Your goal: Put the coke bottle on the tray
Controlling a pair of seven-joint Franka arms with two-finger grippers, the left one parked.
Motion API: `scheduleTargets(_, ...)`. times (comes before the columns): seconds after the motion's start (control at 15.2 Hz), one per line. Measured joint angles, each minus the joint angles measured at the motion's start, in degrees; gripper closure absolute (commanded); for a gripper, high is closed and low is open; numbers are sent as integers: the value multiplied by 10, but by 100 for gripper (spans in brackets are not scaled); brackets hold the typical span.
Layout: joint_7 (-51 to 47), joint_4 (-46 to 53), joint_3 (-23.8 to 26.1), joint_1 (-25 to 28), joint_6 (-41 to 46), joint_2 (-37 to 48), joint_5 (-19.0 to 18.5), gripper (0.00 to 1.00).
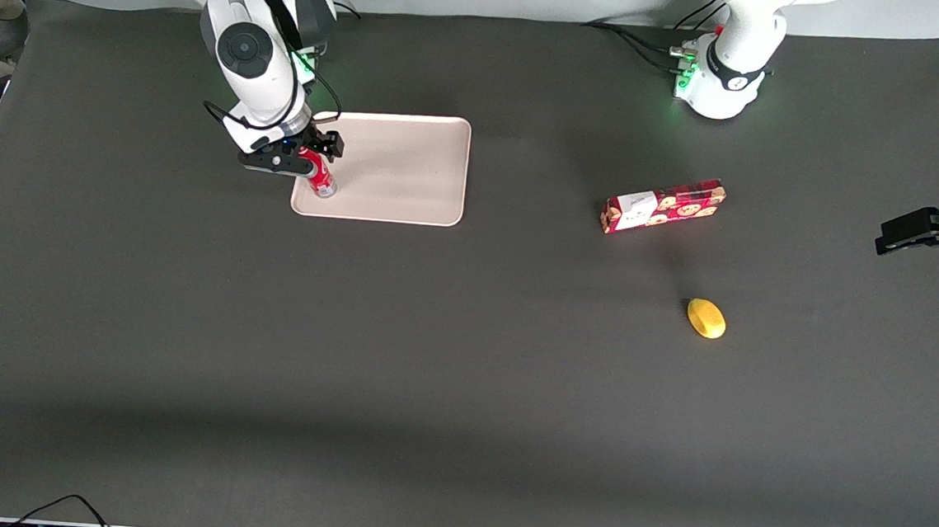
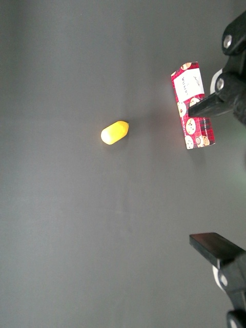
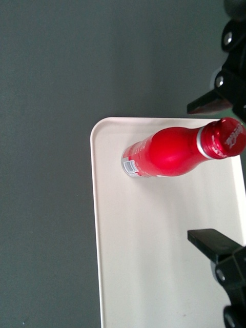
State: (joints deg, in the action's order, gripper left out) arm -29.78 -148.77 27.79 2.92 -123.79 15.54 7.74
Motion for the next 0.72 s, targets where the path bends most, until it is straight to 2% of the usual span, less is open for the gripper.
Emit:
scheduleTargets(0.46,20,44,-14,0,2,2,-4,0)
scheduleTargets(0.72,44,132,-79,-2,35,4,-72,0)
